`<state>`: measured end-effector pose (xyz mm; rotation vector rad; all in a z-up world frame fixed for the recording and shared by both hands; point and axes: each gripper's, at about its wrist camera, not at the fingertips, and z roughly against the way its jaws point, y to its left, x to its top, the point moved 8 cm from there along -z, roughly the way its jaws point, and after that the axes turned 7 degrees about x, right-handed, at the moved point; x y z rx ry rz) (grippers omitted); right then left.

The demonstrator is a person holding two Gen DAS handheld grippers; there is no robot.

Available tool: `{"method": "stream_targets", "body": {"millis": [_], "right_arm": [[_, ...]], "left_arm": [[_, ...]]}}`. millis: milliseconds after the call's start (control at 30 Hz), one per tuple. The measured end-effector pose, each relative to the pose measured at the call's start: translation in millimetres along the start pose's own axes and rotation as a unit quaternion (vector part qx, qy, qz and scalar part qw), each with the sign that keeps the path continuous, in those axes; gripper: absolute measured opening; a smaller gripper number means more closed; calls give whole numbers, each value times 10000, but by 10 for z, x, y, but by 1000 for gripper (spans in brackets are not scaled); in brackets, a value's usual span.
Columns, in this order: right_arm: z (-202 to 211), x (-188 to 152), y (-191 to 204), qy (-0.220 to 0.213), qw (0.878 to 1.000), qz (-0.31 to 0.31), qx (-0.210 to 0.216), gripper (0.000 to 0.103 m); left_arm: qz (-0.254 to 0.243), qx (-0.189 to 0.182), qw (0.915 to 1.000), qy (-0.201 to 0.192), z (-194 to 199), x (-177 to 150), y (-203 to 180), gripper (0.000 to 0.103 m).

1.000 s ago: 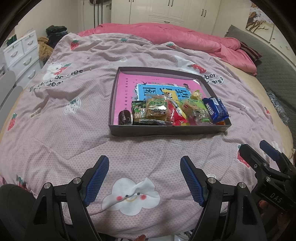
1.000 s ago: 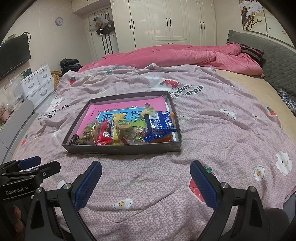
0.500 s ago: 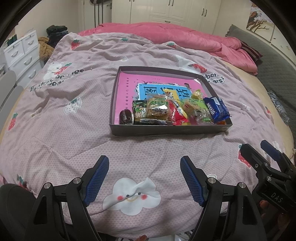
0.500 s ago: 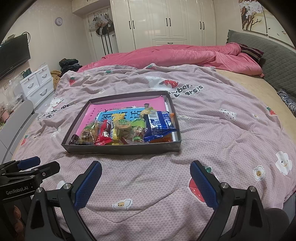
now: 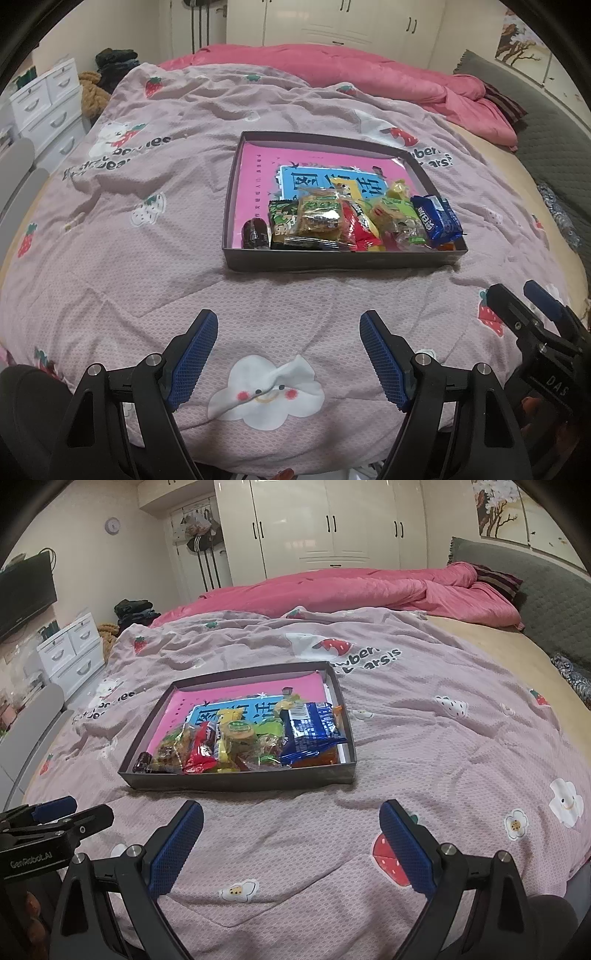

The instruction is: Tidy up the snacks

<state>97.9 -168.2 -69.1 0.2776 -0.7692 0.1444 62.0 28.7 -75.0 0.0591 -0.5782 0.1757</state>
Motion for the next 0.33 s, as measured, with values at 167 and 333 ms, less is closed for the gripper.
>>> {"method": "stream_targets", "body": {"millis": [167,333], "right_arm": [[-36,50,-123,-47,9999,-94,-81,97],[-79,168,-289,-173,9995,-160,-215,97]], "left_arm": [[44,124,9999,6,-48,27,36,80],[347,249,9990,-107,-146,203,212,80]]}}
